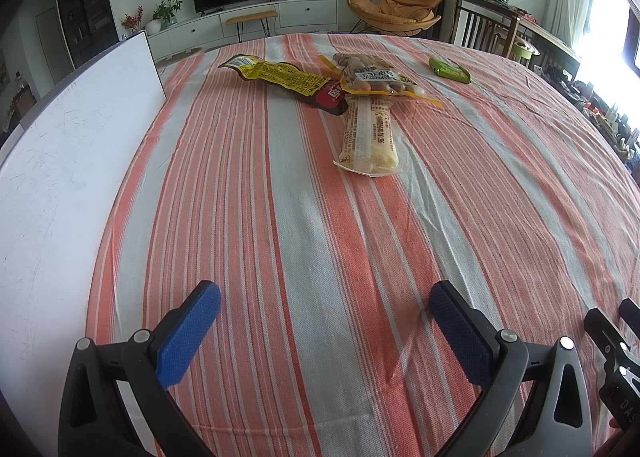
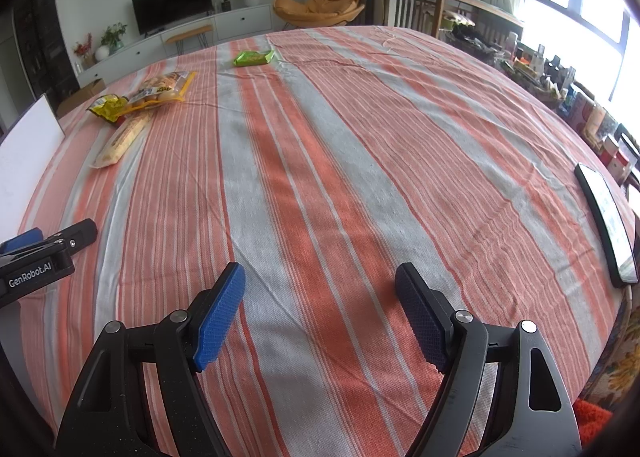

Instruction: Organize snacks

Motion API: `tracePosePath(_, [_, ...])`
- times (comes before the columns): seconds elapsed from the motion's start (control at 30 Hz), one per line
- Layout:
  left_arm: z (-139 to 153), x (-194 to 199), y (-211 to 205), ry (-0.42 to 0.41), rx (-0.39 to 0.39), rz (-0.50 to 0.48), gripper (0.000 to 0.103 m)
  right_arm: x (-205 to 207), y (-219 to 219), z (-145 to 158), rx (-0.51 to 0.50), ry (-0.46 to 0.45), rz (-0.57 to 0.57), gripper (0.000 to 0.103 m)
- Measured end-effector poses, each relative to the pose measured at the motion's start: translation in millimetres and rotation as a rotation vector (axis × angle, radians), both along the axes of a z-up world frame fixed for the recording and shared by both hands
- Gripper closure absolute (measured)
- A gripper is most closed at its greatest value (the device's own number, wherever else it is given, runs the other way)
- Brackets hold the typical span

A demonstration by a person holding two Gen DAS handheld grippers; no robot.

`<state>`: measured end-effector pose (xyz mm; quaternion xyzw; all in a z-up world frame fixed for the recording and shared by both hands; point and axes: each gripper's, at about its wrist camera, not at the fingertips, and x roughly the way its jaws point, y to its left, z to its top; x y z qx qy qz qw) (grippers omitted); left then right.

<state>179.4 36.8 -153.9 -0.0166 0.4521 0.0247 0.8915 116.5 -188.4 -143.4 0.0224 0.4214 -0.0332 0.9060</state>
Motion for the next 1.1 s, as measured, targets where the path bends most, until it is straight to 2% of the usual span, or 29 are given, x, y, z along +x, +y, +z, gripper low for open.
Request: tracePosePath(1.1, [0.0, 0.3, -0.2, 0.000, 0.000, 0.000, 0.000, -0.7, -0.3, -0.1, -0.001, 0.000, 0.000, 0.022])
